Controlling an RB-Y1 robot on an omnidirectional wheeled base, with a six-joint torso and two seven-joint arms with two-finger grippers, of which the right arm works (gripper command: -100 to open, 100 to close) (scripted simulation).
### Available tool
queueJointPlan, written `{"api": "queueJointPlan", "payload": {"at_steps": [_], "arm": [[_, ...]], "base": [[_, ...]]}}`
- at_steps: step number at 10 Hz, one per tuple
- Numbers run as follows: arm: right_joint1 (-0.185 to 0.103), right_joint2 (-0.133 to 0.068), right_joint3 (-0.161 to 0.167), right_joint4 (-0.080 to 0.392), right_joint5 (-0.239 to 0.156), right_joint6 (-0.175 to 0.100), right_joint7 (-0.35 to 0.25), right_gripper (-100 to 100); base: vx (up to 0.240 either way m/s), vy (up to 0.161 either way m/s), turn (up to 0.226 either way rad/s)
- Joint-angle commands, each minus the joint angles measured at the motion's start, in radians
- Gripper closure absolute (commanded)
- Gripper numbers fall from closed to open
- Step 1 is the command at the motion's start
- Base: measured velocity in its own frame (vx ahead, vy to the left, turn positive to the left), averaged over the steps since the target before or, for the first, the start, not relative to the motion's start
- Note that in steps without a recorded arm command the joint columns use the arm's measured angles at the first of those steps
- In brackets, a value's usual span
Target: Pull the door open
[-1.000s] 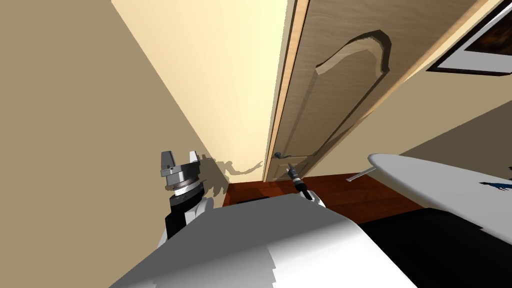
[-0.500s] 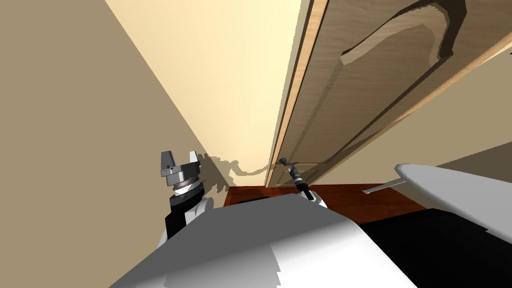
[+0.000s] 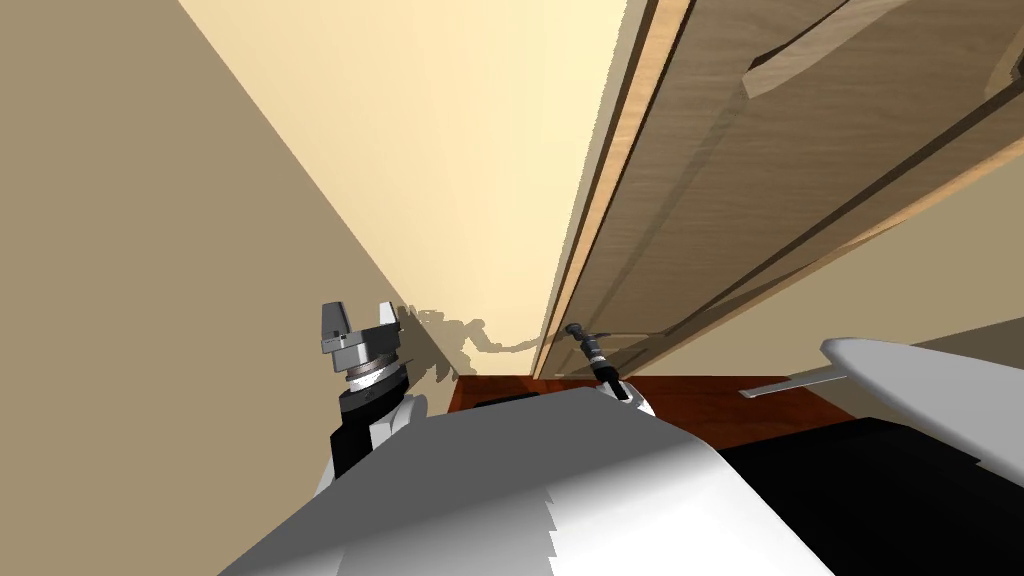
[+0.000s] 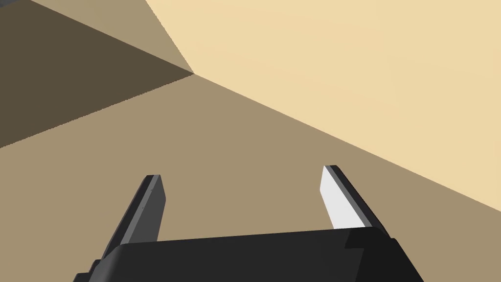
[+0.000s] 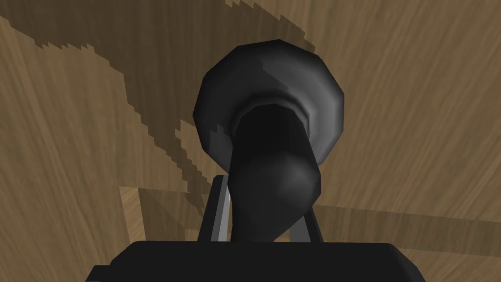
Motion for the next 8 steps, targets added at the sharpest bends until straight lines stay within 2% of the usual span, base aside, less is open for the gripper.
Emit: {"api": "queueJointPlan", "payload": {"at_steps": [1,4,8], "arm": [[0.001,0.0,0.001,0.0,0.001,-0.001,0.001,100],[0.001,0.0,0.001,0.0,0.001,-0.001,0.001,100],[0.044,-0.031,0.018,0.002,0.019,-0.059,-0.044,100]], "base": [[-0.024,-0.002,0.008],[-0.008,0.0,0.0],[-0.177,-0.05,0.136]]}}
